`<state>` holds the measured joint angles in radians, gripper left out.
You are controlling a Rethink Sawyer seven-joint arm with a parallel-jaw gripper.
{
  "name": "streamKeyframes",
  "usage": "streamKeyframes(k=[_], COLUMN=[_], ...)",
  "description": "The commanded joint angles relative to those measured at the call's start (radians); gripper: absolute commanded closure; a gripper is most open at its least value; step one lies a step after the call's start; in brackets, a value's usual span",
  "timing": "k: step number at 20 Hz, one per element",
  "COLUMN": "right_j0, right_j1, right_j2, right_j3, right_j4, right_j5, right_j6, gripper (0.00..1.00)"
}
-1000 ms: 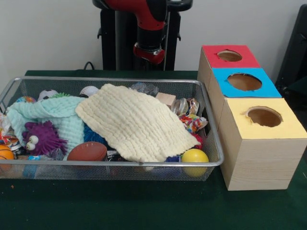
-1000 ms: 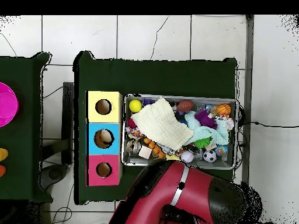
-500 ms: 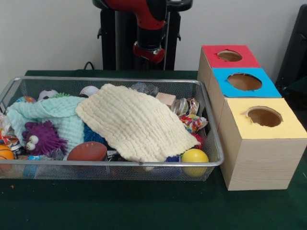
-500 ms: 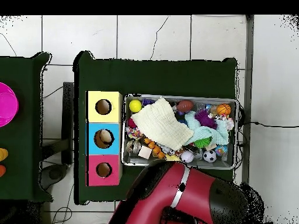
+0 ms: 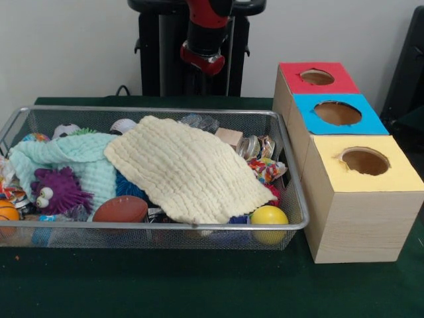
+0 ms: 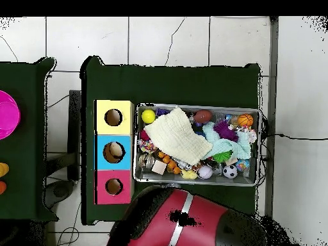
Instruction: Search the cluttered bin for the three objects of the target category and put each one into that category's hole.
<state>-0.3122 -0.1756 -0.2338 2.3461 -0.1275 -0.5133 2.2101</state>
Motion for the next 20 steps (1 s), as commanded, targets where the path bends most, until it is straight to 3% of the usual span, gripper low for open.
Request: streamKeyframes(k=[1, 7, 13, 20], right_j0=[0.037, 0.016, 0.029, 0.013], right_j1=[-0.198, -0.072, 0.073, 0.147], right_j2=[-0.022, 0.100, 0.109, 0.123], right_j3=[0.046, 0.018, -0.019, -0.057], right_j4=[0.140, 0.136, 0.102, 0.102], right_j5=[0.035, -0.176, -0.422, -0.483], right_j6=[0.232, 0.374, 0.460, 0.465], gripper=[0.00, 0.00, 0.00, 0.00])
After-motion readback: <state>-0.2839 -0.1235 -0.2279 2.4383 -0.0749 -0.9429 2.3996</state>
